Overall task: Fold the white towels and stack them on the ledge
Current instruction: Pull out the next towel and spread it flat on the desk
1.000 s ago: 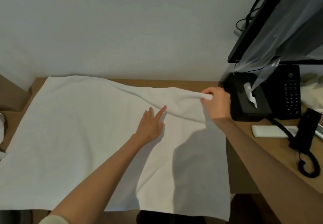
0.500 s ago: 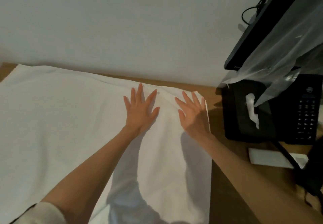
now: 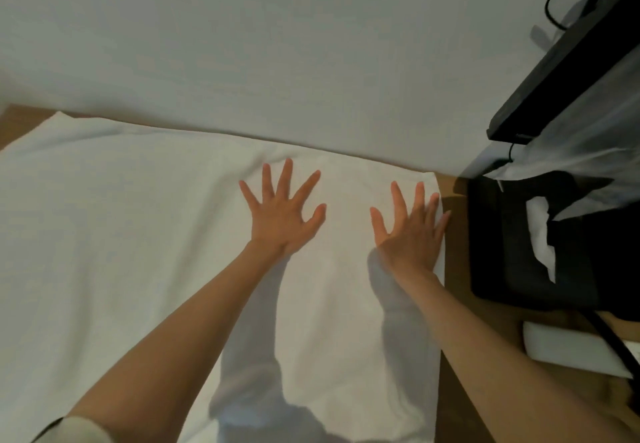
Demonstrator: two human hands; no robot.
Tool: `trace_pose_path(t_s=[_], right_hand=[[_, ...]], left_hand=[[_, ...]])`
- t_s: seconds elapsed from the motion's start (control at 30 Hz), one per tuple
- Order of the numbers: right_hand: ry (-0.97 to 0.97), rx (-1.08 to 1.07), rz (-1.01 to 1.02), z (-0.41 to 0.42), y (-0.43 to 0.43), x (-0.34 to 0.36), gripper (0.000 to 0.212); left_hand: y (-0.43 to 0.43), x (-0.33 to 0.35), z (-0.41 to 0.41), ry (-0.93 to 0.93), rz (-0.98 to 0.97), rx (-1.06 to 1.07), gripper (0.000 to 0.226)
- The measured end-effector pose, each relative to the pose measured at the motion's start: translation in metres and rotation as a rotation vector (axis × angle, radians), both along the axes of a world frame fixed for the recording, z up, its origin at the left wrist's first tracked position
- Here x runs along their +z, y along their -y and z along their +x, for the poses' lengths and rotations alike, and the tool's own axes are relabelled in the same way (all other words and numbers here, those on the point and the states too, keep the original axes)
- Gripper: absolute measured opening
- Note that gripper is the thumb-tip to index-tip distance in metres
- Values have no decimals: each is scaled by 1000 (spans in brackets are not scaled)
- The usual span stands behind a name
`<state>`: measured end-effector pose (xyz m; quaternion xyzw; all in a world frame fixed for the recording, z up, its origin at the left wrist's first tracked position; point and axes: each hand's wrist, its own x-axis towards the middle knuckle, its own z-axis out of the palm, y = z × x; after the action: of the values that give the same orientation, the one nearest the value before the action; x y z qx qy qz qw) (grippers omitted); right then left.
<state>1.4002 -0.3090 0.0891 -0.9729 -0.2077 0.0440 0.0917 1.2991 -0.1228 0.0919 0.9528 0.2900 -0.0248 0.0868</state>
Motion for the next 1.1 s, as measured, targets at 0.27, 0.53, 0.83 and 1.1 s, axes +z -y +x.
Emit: trace_pose_path(t_s=[0.27,0.53,0.83,1.1], right_hand=[[7,28,4,-18,-13,14,60],[5,125,17,-49,-4,1,52],[-68,101,-48,-14,32,13,57],[-166,209,-85,-107,9,50,62]], left_hand=[[15,16,-5,71,-51,-41,57],[25,1,-29,70,-23,-14,54],[-12,20,-41,-2,-120,109,57],[58,56,-102,110,-114,-61,56]])
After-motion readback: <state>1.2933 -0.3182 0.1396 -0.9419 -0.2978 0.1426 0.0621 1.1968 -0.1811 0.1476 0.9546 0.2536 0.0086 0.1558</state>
